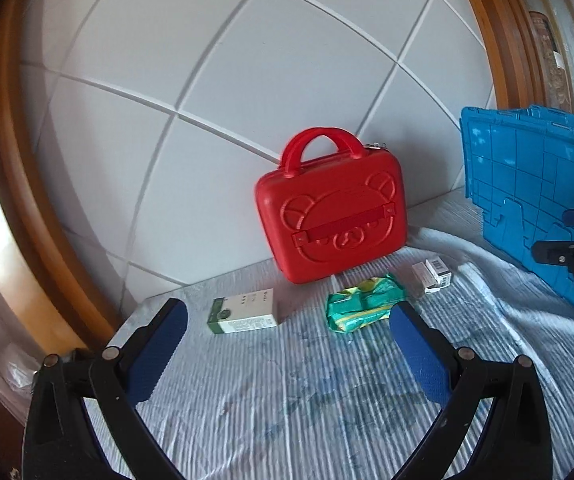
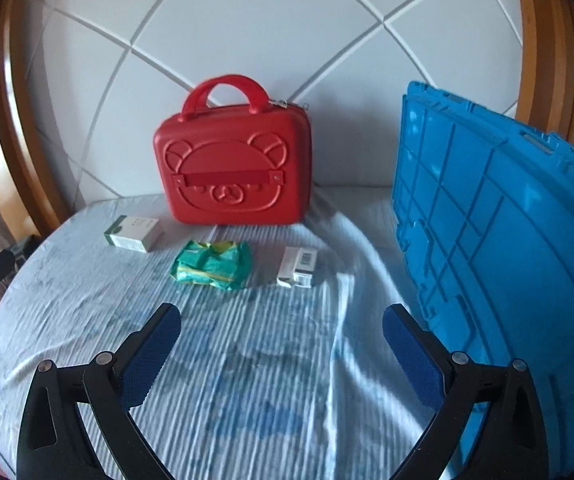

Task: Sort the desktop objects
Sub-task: 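Move both grippers back toward the green wipes pack and white medicine boxes, then grasp the green wipes pack with left gripper while right gripper grasps two white medicine boxes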

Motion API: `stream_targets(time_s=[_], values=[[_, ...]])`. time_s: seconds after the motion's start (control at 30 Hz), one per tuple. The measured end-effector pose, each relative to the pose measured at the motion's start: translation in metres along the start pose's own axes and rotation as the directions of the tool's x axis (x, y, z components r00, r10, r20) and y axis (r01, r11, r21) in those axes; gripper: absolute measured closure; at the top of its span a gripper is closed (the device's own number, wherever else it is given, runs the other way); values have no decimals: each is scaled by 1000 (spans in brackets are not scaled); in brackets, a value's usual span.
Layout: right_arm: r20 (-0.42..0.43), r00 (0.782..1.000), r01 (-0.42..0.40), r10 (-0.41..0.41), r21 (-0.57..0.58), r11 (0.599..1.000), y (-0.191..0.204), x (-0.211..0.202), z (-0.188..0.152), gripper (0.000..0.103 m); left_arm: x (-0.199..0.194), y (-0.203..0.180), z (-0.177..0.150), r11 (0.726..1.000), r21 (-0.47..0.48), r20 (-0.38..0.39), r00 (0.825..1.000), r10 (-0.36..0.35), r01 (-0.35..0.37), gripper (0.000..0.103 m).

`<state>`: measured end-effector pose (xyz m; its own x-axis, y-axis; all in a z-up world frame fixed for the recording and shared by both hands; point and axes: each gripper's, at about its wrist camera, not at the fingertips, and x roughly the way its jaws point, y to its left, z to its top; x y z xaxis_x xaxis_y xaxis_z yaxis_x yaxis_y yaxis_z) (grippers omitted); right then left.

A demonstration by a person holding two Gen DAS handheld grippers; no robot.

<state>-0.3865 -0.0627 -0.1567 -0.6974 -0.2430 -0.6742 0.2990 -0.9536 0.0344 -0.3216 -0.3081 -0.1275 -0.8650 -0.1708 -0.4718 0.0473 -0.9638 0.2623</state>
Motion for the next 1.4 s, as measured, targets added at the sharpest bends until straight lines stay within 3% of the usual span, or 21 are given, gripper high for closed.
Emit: stream_targets(time_s=[0.1, 0.2, 0.37, 0.5, 0.57, 0.63, 0.77, 0.9, 1.03, 1.07, 1.1, 1.13, 1.17, 1.2, 1.23, 1.4], values=[[-58, 998, 13, -12, 18, 1000, -9, 50, 13, 1, 48, -17, 4, 998, 28, -45, 998, -49, 50, 0], [-141, 990, 9, -3, 44, 999, -16, 106, 23, 14, 94, -28, 5, 995, 43, -103, 991, -80, 85, 0], [-253, 967, 22, 3, 95, 995, -29, 197, 29, 16, 155, -39, -1, 992, 24, -165, 979, -121, 126, 0], [-290, 957, 37, -6, 100, 994, -32, 244, 29, 17, 196, -49, -6, 983, 32, -203, 964, -170, 180, 0], [-308, 951, 44, -11, 101, 994, -34, 259, 27, 20, 215, -54, -10, 977, 40, -229, 954, -194, 209, 0], [-328, 945, 51, -15, 101, 994, -35, 272, 23, 34, 232, -58, -15, 975, 36, -252, 946, -203, 219, 0], [-306, 952, 30, 2, 99, 995, -33, 279, 23, 35, 261, -59, -23, 971, -7, -294, 928, -230, 239, 0], [-332, 943, 12, 14, 75, 997, -24, 285, 21, 35, 278, -55, -22, 956, -86, -296, 909, -294, 281, 0], [-322, 946, 33, -23, 26, 999, -20, 285, 15, 36, 293, -57, -21, 924, -147, -314, 869, -382, 353, 0], [-320, 947, 29, -21, 19, 999, -20, 284, 15, 38, 296, -57, -22, 913, -166, -318, 857, -406, 371, 0], [-315, 949, 18, -10, 22, 1000, -22, 281, 15, 49, 297, -55, -23, 906, -187, -320, 849, -421, 379, 0], [-310, 951, 4, 6, 32, 999, -25, 279, 14, 56, 296, -53, -24, 900, -200, -313, 846, -432, 386, 3], [-308, 951, -7, 21, 44, 999, -28, 276, 13, 56, 293, -52, -25, 888, -209, -303, 836, -457, 409, 20], [-308, 951, -20, 35, 52, 998, -30, 273, 12, 56, 289, -53, -27, 868, -222, -302, 816, -494, 443, 37], [-309, 950, -28, 42, 50, 998, -31, 271, 10, 56, 283, -54, -28, 860, -221, -296, 809, -508, 460, 39], [-309, 948, -65, 74, 40, 997, -30, 251, -5, 56, 249, -67, -34, 879, -118, -327, 818, -474, 462, 55]])
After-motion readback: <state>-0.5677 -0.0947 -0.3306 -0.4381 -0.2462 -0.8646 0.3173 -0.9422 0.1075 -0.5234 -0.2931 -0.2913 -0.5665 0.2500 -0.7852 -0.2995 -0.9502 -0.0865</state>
